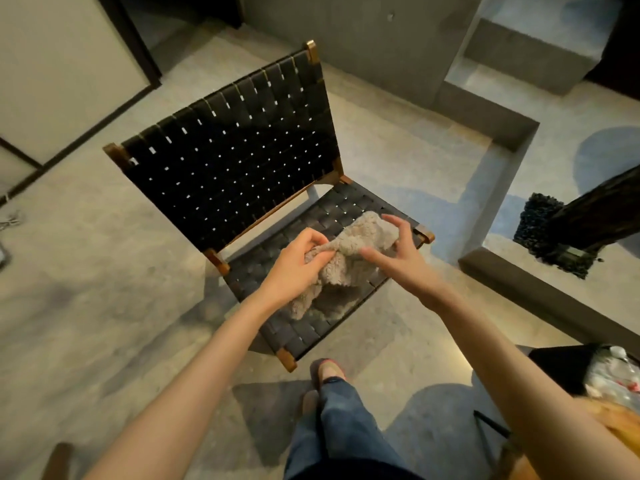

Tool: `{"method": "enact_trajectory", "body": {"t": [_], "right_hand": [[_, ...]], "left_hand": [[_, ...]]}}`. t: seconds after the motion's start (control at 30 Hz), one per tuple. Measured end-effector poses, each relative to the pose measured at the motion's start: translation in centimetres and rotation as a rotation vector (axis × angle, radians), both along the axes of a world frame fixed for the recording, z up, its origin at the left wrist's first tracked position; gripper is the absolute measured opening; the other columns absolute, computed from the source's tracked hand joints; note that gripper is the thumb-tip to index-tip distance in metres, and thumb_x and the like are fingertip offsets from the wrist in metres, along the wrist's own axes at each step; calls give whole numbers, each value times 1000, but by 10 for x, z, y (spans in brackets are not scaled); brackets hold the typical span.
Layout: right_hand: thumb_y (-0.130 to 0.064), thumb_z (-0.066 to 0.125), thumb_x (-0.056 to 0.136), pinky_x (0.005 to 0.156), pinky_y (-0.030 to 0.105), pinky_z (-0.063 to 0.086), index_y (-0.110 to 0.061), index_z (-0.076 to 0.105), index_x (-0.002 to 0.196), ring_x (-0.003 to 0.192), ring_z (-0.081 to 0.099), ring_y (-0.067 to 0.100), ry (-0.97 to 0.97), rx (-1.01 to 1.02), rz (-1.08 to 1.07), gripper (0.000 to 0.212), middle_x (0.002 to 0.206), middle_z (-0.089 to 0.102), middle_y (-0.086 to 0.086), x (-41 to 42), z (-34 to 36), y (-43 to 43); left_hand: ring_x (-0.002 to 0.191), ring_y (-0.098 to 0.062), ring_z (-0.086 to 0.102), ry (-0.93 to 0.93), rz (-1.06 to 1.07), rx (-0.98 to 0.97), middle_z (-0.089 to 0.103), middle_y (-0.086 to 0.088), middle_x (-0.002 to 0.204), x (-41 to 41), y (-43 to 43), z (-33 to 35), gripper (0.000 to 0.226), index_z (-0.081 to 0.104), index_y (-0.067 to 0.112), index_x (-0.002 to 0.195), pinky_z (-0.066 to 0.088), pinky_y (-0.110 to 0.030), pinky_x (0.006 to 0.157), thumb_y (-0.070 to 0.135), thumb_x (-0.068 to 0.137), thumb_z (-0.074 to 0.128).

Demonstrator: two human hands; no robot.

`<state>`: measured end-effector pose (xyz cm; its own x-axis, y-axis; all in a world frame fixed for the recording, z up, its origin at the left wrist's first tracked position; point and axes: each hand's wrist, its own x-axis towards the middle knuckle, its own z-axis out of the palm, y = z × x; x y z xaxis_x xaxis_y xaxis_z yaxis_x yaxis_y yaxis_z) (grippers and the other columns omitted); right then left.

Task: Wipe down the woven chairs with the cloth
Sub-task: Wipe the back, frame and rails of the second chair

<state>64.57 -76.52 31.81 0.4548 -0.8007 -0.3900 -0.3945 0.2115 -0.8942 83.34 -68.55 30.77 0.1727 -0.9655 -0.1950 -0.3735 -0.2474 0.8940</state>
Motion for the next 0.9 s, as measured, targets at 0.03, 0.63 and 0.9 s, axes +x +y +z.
{"method": "enact_trajectory", "body": {"t": [0.03,0.63,0.9], "right_hand": [[-38,73,79,68,22,55,-39,26,134,96,60,7,-57,10,63,72,122,40,-14,5,-2,2],[-13,55,94,70,22,49,-21,63,113,80,61,3,300,-459,210,22,92,68,-7,158,-42,6],[-11,44,98,80,23,41,-17,58,113,95,53,9,332,-370,-64,21,105,60,-1,259,-51,56]], "left_hand": [[88,9,57,7,9,2,60,16,93,6,-1,2,12,49,37,91,42,-5,71,28,93,57],[100,-8,54,-23,-206,201,55,7,109,162,-42,-12,20,46,23,113,38,-15,76,33,96,50],[75,2,47,-487,-821,48,33,17,111,287,-35,-13,62,27,43,114,38,-14,56,32,75,74]]}}
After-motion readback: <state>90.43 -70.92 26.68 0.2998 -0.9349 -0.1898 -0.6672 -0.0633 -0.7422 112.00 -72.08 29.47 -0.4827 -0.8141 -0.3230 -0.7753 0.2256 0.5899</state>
